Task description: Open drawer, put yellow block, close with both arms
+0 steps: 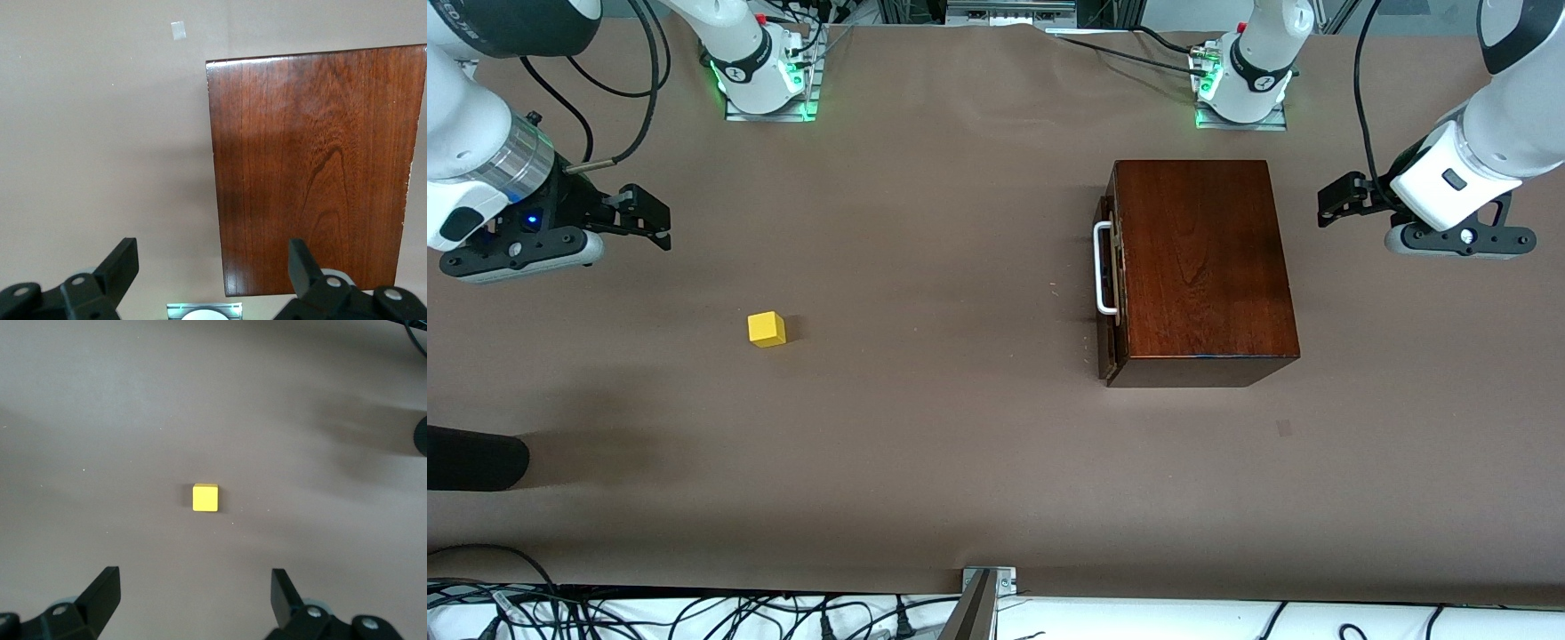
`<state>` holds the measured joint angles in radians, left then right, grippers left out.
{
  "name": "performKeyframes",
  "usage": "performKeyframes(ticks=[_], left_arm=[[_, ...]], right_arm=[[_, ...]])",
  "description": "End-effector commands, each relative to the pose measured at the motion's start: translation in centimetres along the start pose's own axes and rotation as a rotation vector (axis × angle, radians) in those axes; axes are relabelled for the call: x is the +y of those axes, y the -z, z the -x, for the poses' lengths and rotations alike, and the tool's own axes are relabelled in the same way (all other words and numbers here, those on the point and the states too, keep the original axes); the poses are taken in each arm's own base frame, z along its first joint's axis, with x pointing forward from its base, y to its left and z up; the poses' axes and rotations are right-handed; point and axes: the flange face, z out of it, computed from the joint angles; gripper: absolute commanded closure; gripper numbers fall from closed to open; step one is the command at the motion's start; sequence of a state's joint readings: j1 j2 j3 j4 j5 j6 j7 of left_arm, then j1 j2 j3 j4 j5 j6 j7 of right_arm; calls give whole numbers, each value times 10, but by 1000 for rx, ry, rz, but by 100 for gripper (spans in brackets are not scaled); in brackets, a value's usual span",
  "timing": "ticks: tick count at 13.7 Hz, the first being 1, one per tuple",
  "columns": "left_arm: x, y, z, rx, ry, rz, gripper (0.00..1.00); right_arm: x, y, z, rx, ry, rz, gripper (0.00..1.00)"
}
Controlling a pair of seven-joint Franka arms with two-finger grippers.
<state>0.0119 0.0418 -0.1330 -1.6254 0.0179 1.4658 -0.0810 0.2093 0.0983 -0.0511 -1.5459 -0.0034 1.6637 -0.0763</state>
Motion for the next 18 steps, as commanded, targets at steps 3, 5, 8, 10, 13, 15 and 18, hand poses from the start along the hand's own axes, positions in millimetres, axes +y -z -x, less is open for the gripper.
performKeyframes(ticks=[3, 5, 8, 10, 13, 15, 18], left_arm=[[14, -8, -4, -64, -28, 21, 0], [54, -10, 1, -66, -84, 4, 0], [109, -24, -2, -55, -92, -15, 0], [154, -34, -2, -28, -74, -26, 0], [227, -57, 2, 18, -17, -42, 0], [275, -82, 4, 44, 15, -43, 0], [335, -131, 5, 63, 65, -37, 0]], right_arm=[[2, 5, -3, 8, -2, -6, 0], [1, 5, -3, 9, -2, -8, 0], [1, 5, -3, 9, -2, -8, 0], [2, 5, -3, 9, -3, -7, 0], [1, 5, -3, 10, -2, -7, 0], [1, 6, -5, 26, -10, -14, 0], [0, 6, -9, 48, -10, -18, 0]])
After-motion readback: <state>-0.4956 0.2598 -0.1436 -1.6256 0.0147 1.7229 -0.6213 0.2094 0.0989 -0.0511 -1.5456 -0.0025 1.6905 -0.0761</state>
